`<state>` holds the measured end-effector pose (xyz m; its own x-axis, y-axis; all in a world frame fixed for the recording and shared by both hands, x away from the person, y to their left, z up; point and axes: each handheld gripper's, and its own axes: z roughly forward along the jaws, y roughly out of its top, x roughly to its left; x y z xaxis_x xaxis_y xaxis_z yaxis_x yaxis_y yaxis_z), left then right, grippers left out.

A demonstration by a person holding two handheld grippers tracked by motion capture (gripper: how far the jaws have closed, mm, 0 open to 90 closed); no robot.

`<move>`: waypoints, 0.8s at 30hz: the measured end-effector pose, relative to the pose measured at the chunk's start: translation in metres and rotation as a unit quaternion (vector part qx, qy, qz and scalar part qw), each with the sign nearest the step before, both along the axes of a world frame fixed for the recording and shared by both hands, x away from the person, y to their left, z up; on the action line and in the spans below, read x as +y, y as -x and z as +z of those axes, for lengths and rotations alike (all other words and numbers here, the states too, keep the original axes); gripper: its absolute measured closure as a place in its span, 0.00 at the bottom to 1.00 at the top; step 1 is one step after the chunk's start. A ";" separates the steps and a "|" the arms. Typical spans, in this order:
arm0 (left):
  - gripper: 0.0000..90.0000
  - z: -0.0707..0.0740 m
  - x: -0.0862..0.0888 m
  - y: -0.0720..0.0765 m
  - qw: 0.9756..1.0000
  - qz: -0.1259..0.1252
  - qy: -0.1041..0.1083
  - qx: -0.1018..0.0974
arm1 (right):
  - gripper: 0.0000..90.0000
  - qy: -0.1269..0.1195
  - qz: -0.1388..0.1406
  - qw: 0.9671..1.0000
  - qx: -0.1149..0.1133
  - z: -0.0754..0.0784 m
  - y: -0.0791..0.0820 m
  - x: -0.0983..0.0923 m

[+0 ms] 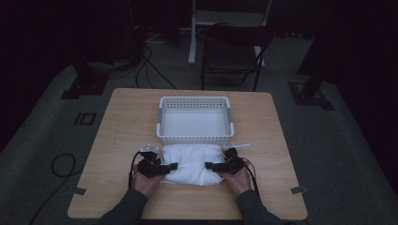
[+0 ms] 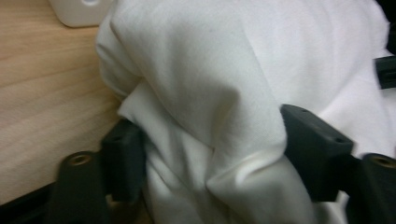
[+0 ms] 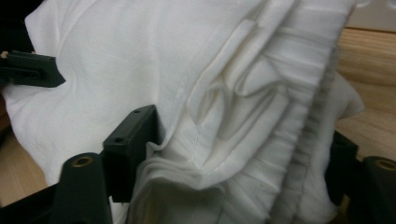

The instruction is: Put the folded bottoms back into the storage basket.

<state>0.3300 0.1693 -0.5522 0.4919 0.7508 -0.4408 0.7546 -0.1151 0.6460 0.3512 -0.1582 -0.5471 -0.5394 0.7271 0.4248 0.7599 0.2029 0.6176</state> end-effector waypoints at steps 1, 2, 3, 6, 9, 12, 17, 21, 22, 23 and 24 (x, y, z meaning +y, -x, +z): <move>0.40 -0.001 0.000 0.000 1.000 0.000 0.005 0.001 | 0.36 -0.003 0.001 1.000 0.003 0.000 0.000 0.000; 0.44 -0.002 0.001 0.001 1.000 0.000 0.011 0.004 | 0.38 -0.004 0.002 1.000 0.005 0.000 0.000 -0.001; 0.47 -0.002 0.001 0.001 1.000 -0.001 0.014 0.005 | 0.41 -0.008 0.002 1.000 0.007 0.000 -0.001 -0.001; 0.54 -0.001 0.000 0.003 1.000 -0.001 0.011 0.000 | 0.49 -0.014 0.005 1.000 0.011 0.000 0.000 -0.001; 0.57 0.000 -0.001 0.004 1.000 -0.003 0.007 -0.007 | 0.54 -0.013 0.007 1.000 0.006 0.002 0.002 -0.001; 0.59 0.000 -0.001 0.005 1.000 -0.001 0.007 -0.011 | 0.56 -0.011 0.007 1.000 0.004 0.002 0.002 0.000; 0.60 0.000 -0.001 0.007 1.000 0.000 0.005 -0.017 | 0.57 -0.001 0.005 1.000 -0.009 0.004 0.006 0.002; 0.61 0.002 -0.001 0.008 1.000 0.002 0.007 -0.019 | 0.59 0.004 0.006 1.000 -0.019 0.006 0.008 0.002; 0.61 0.002 -0.001 0.008 1.000 0.002 0.006 -0.020 | 0.59 0.003 0.005 1.000 -0.019 0.006 0.008 0.002; 0.62 0.003 -0.001 0.008 1.000 0.001 0.004 -0.020 | 0.59 0.004 0.006 1.000 -0.020 0.006 0.008 0.002; 0.62 0.004 -0.001 0.008 1.000 0.000 0.004 -0.020 | 0.59 0.005 0.006 1.000 -0.023 0.007 0.009 0.002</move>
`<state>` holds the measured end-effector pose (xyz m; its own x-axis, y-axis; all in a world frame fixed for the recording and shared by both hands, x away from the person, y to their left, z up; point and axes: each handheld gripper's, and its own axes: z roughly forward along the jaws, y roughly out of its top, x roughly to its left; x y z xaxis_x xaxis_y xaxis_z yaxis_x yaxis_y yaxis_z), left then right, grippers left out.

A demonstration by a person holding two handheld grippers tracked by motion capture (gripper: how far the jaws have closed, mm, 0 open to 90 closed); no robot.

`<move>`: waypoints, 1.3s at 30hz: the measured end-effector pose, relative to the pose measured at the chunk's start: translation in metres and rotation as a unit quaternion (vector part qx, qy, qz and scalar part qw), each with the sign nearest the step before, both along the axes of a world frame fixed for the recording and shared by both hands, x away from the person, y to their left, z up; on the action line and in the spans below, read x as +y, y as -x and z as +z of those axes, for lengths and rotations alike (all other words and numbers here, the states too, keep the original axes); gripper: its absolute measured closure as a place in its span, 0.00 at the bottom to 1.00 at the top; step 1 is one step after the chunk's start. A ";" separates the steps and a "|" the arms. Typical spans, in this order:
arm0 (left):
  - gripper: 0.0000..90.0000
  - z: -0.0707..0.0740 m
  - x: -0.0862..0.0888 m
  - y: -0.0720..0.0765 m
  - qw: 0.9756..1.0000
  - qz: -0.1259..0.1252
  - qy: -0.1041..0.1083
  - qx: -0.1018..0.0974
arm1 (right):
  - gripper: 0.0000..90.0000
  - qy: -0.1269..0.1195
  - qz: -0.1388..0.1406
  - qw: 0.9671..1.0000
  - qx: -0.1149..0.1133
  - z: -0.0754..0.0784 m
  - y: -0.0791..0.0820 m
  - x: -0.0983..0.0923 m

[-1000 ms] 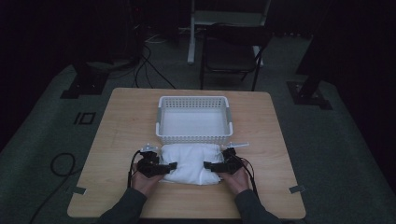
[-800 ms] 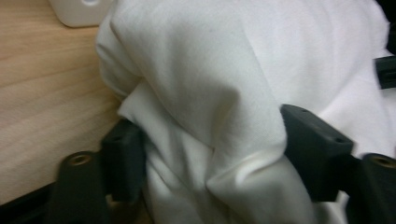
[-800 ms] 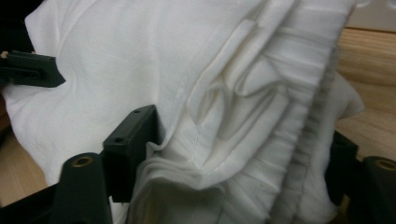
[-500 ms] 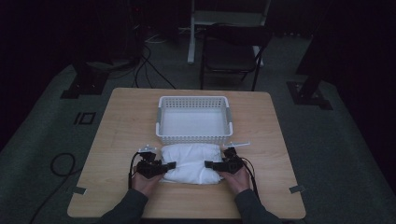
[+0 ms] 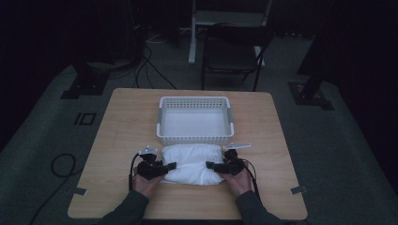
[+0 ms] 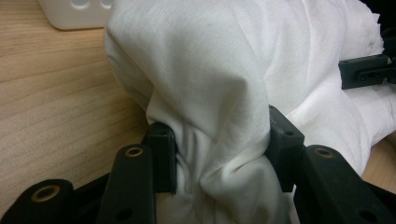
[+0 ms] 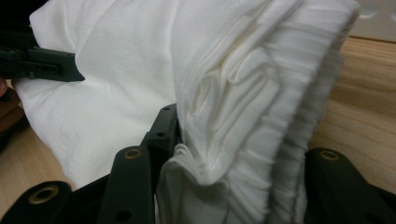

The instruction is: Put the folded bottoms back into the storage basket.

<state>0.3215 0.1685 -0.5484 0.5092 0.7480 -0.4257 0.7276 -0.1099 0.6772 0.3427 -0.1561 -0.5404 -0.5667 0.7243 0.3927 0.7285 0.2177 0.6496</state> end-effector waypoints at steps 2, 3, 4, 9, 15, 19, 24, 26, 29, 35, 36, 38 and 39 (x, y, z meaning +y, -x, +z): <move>0.62 0.001 0.001 0.000 1.000 0.000 0.001 0.000 | 0.60 0.004 0.000 1.000 -0.005 0.001 0.001 0.000; 0.62 0.001 0.000 0.001 1.000 0.001 0.003 0.001 | 0.60 0.004 0.000 1.000 -0.007 0.002 0.002 0.001; 0.62 0.002 0.000 0.001 1.000 0.001 0.002 0.000 | 0.61 0.004 0.000 1.000 -0.008 0.002 0.002 0.001; 0.63 0.006 -0.001 0.004 1.000 0.003 -0.001 -0.006 | 0.61 0.001 0.000 1.000 -0.010 0.005 0.004 -0.001; 0.63 0.014 -0.002 0.007 1.000 0.004 -0.005 -0.014 | 0.62 0.000 -0.003 1.000 -0.014 0.010 0.007 -0.002; 0.63 0.017 -0.003 0.009 1.000 0.003 -0.005 -0.018 | 0.62 -0.001 -0.003 1.000 -0.016 0.012 0.009 -0.002; 0.63 0.024 -0.003 0.012 1.000 0.004 -0.005 -0.025 | 0.62 -0.002 -0.003 1.000 -0.022 0.018 0.011 -0.003; 0.63 0.027 -0.003 0.012 1.000 0.003 -0.006 -0.028 | 0.62 -0.002 -0.002 1.000 -0.023 0.020 0.012 -0.003; 0.63 0.029 -0.003 0.013 1.000 0.003 -0.003 -0.029 | 0.62 -0.003 -0.002 1.000 -0.025 0.022 0.013 -0.003; 0.63 0.034 -0.002 0.015 0.999 0.000 -0.005 -0.036 | 0.62 -0.005 -0.002 1.000 -0.030 0.027 0.015 -0.004; 0.63 0.035 -0.002 0.015 0.999 -0.001 -0.004 -0.037 | 0.62 -0.005 -0.002 0.999 -0.031 0.028 0.015 -0.004; 0.63 0.037 -0.002 0.016 0.999 -0.001 -0.003 -0.039 | 0.62 -0.006 -0.002 0.999 -0.033 0.030 0.016 -0.004; 0.63 0.037 -0.002 0.016 0.999 -0.001 -0.003 -0.040 | 0.62 -0.006 -0.001 0.999 -0.034 0.031 0.016 -0.004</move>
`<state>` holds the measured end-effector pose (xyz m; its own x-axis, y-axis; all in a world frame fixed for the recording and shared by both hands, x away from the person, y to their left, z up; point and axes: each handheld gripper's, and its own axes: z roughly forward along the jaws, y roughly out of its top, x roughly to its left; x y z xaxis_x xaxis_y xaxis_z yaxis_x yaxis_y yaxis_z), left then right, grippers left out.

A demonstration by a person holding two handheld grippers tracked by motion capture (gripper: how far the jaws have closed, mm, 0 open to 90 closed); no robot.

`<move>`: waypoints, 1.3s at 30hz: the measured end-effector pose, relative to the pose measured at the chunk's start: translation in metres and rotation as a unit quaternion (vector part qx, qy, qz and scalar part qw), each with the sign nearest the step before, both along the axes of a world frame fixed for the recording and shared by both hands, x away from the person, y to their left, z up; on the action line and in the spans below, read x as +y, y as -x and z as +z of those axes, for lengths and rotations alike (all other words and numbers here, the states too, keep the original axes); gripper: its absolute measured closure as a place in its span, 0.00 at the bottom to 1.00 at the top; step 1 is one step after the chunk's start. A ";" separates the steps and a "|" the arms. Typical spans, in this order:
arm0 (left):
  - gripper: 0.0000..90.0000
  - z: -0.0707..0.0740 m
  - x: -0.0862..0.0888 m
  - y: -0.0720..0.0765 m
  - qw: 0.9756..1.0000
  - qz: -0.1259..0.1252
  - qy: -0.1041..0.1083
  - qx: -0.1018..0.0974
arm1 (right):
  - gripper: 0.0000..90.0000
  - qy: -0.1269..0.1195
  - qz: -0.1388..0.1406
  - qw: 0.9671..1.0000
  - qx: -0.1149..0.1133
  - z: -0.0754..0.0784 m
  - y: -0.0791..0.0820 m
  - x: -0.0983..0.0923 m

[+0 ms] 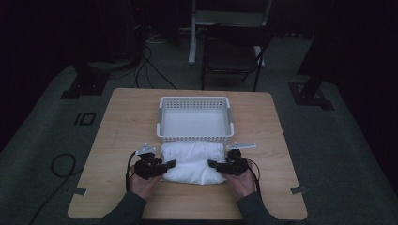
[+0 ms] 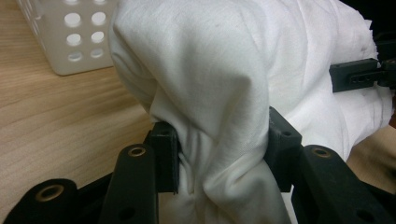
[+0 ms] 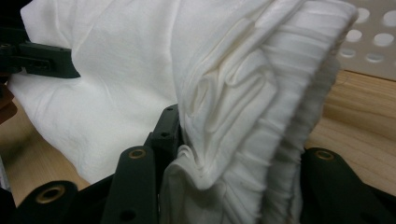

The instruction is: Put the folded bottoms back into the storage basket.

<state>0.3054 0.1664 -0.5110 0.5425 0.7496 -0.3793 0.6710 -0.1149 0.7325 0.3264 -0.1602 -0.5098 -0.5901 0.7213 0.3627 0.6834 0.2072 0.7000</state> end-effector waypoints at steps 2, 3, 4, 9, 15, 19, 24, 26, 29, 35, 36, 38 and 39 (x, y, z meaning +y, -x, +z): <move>0.63 0.002 0.000 0.000 1.000 -0.001 -0.001 -0.002 | 0.62 0.000 -0.001 1.000 -0.003 0.002 0.001 0.000; 0.63 0.003 0.000 0.001 1.000 -0.001 -0.001 -0.003 | 0.62 0.002 0.000 1.000 -0.003 0.003 0.001 0.000; 0.63 0.003 0.001 0.001 1.000 -0.001 -0.001 -0.004 | 0.62 0.002 0.000 1.000 -0.004 0.004 0.001 0.001; 0.63 0.008 0.001 0.002 1.000 -0.002 0.001 -0.007 | 0.62 0.003 0.001 1.000 -0.010 0.009 0.002 0.001; 0.63 0.014 0.002 0.002 1.000 -0.004 -0.001 -0.013 | 0.62 0.003 0.001 1.000 -0.016 0.014 0.003 0.002; 0.63 0.018 0.003 0.003 1.000 -0.005 0.002 -0.016 | 0.62 0.004 0.003 1.000 -0.020 0.019 0.003 0.002; 0.63 0.023 0.004 0.002 1.000 -0.005 0.006 -0.022 | 0.62 0.007 0.006 1.000 -0.028 0.026 0.003 0.002; 0.63 0.026 0.005 0.002 1.000 -0.006 0.005 -0.025 | 0.62 0.006 0.005 1.000 -0.030 0.028 0.003 0.003; 0.63 0.030 0.005 0.002 1.000 -0.005 0.004 -0.028 | 0.62 0.005 0.005 0.999 -0.034 0.032 0.002 0.003; 0.63 0.037 0.004 0.001 0.999 -0.008 0.003 -0.038 | 0.62 0.003 0.004 0.999 -0.043 0.038 0.002 0.002; 0.63 0.038 0.004 0.000 0.999 -0.007 0.005 -0.038 | 0.62 0.003 0.004 0.999 -0.043 0.039 0.002 0.002; 0.63 0.040 0.003 0.000 0.999 -0.010 0.003 -0.040 | 0.62 0.002 0.004 0.999 -0.046 0.041 0.001 0.001; 0.63 0.041 0.003 -0.001 0.999 -0.009 0.003 -0.041 | 0.62 0.002 0.004 0.999 -0.047 0.042 0.001 0.001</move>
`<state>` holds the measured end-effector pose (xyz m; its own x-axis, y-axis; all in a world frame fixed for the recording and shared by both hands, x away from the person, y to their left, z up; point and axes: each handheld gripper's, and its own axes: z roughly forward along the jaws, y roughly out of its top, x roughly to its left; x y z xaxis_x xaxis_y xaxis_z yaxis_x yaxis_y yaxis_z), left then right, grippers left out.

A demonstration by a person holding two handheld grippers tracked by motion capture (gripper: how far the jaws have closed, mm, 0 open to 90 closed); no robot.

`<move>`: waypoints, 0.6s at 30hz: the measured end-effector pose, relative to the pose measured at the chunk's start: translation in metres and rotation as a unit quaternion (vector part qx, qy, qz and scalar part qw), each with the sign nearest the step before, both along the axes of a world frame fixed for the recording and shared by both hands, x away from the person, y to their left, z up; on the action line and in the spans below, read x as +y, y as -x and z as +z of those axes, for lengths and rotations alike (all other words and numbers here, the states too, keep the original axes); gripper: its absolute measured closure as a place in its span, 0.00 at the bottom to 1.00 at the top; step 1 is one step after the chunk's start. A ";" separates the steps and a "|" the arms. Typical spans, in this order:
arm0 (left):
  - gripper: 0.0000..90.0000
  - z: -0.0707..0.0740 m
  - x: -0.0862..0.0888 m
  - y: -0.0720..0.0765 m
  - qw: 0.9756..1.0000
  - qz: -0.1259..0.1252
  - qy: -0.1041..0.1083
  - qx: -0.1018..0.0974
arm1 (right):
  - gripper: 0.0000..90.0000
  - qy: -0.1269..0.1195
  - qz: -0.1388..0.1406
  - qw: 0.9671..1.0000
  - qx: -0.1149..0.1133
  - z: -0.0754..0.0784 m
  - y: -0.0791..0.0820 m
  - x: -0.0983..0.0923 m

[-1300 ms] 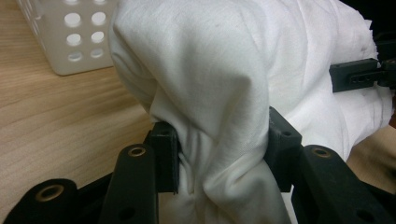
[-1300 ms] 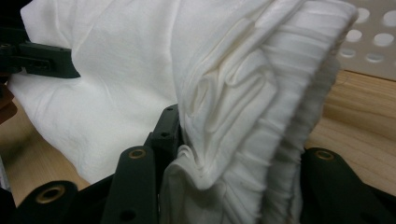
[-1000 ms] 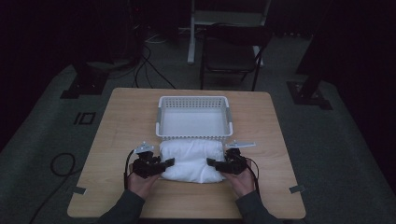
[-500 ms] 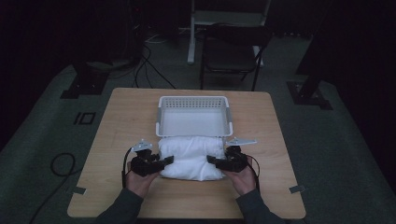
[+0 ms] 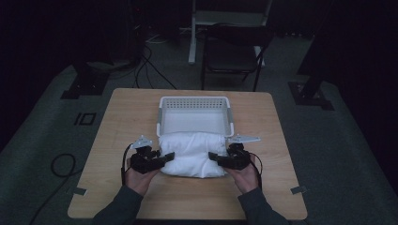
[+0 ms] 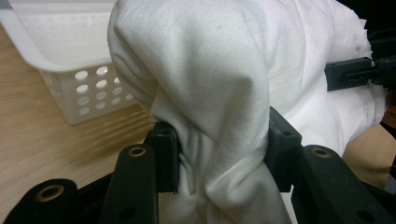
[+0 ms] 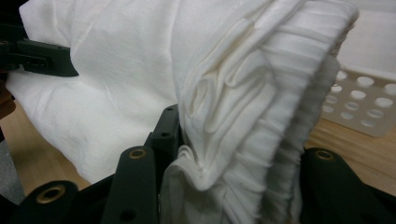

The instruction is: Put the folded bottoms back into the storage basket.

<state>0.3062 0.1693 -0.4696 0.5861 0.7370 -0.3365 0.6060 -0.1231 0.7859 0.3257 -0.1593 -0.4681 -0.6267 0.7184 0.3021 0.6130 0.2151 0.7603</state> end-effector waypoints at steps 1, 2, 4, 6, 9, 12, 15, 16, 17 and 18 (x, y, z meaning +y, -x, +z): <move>0.63 0.001 0.000 0.000 1.000 0.000 0.000 -0.001 | 0.62 0.000 0.000 1.000 -0.001 0.001 0.000 0.000; 0.63 0.002 0.000 -0.001 1.000 -0.001 0.000 -0.003 | 0.62 0.000 -0.001 1.000 -0.001 0.002 0.000 0.000; 0.63 0.004 -0.001 -0.002 1.000 -0.001 0.001 -0.004 | 0.62 -0.001 -0.002 1.000 -0.004 0.004 -0.001 -0.001; 0.63 0.006 -0.001 -0.003 1.000 -0.001 0.002 -0.006 | 0.62 0.000 -0.001 1.000 -0.006 0.006 -0.002 -0.001; 0.63 0.008 -0.001 -0.004 1.000 -0.001 0.003 -0.008 | 0.62 0.000 -0.002 1.000 -0.008 0.009 -0.003 -0.002; 0.63 0.011 -0.001 -0.005 1.000 -0.001 0.002 -0.011 | 0.62 0.000 -0.002 1.000 -0.012 0.012 -0.004 -0.002; 0.63 0.014 -0.002 -0.007 1.000 -0.002 0.001 -0.014 | 0.62 -0.001 -0.003 1.000 -0.014 0.014 -0.005 -0.002; 0.63 0.015 -0.002 -0.008 1.000 -0.002 0.001 -0.014 | 0.62 -0.001 -0.004 1.000 -0.015 0.014 -0.006 -0.002; 0.63 0.015 -0.002 -0.008 1.000 -0.002 0.001 -0.015 | 0.62 -0.001 -0.004 1.000 -0.015 0.015 -0.006 -0.002; 0.63 0.016 -0.002 -0.009 1.000 -0.002 0.002 -0.016 | 0.62 -0.001 -0.005 1.000 -0.017 0.016 -0.007 -0.002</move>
<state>0.3148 0.1675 -0.4535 0.5994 0.7340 -0.3194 0.5795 -0.1225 0.8057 0.3324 -0.1618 -0.4523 -0.6302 0.7234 0.2819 0.5882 0.2078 0.7816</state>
